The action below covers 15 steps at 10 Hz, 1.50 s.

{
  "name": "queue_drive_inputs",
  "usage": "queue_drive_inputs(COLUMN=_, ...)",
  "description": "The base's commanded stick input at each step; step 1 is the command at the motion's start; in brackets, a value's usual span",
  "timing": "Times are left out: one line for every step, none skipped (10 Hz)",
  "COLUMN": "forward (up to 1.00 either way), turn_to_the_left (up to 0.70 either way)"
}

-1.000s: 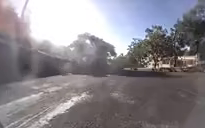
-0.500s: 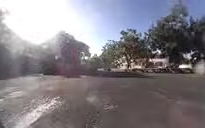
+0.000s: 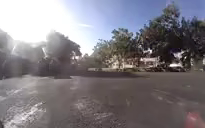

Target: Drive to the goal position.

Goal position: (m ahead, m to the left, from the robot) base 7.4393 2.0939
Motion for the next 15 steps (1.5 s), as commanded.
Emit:
queue_drive_inputs(forward=0.5, turn_to_the_left=0.0)
queue_drive_inputs(forward=0.5, turn_to_the_left=0.0)
queue_drive_inputs(forward=0.5, turn_to_the_left=0.0)
queue_drive_inputs(forward=0.5, turn_to_the_left=0.0)
queue_drive_inputs(forward=0.5, turn_to_the_left=0.0)
queue_drive_inputs(forward=0.5, turn_to_the_left=0.0)
queue_drive_inputs(forward=0.5, turn_to_the_left=0.0)
queue_drive_inputs(forward=0.5, turn_to_the_left=0.0)
queue_drive_inputs(forward=0.5, turn_to_the_left=0.0)
queue_drive_inputs(forward=0.5, turn_to_the_left=0.0)
queue_drive_inputs(forward=0.5, turn_to_the_left=0.0)
queue_drive_inputs(forward=0.5, turn_to_the_left=0.0)
queue_drive_inputs(forward=0.5, turn_to_the_left=0.0)
queue_drive_inputs(forward=0.5, turn_to_the_left=0.0)
queue_drive_inputs(forward=0.5, turn_to_the_left=0.0)
